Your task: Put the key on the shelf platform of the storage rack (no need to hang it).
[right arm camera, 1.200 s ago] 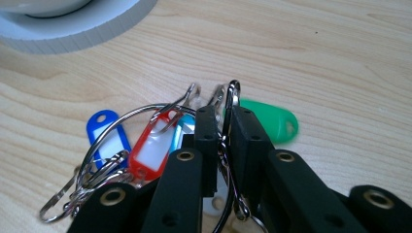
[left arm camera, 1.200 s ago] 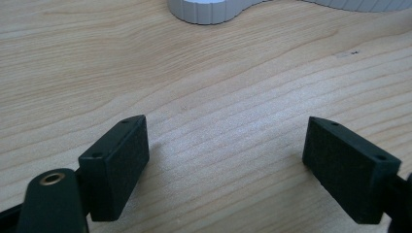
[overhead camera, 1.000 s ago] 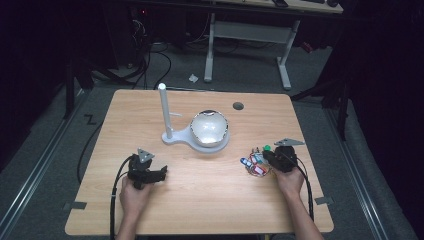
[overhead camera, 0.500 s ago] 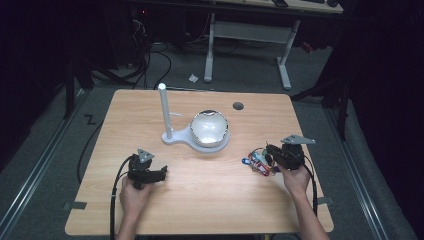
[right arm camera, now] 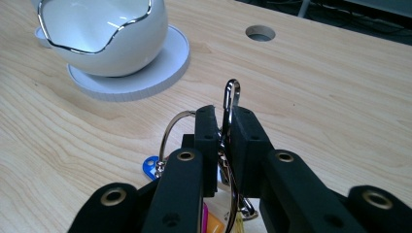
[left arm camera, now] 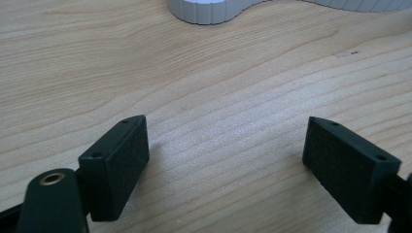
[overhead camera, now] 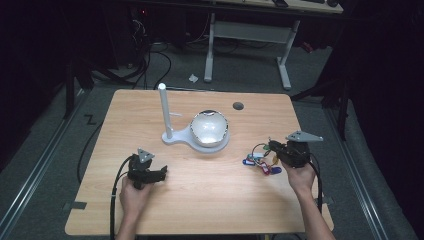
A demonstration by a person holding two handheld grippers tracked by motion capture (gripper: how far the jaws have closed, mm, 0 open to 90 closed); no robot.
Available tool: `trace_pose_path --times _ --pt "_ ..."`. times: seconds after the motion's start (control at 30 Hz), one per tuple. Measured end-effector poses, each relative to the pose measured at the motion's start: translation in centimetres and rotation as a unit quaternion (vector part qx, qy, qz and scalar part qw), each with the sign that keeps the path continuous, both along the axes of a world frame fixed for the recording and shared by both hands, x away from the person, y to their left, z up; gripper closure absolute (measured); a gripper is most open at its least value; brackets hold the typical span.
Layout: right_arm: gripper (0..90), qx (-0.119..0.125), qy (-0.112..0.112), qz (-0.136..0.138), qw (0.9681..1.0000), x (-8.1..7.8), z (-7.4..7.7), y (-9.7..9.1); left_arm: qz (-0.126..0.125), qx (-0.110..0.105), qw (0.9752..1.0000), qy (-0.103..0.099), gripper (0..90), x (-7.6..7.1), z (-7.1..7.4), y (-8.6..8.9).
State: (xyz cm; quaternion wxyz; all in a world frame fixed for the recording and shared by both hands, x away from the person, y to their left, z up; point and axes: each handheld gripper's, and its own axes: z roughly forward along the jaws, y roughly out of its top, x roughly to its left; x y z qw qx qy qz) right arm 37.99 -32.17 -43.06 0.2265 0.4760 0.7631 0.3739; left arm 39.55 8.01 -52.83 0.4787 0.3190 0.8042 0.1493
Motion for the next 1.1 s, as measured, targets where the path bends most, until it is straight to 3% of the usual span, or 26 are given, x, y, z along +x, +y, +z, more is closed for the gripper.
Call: trace_pose_path --times 0.4,0.67,1.1 --pt "82.6 0.014 -0.016 0.016 0.9997 -0.2 2.0 0.1 0.001 0.0 1.0 0.0 17.3 0.0 0.0 0.0" --pt "82.5 0.022 -0.038 0.03 0.9986 -0.5 4.2 0.3 0.002 0.0 1.0 0.0 17.3 0.0 0.0 0.0" --pt "82.5 0.035 -0.056 0.05 0.9965 -0.2 7.4 1.0 0.002 -0.001 1.0 0.001 17.4 0.0 0.0 0.0"
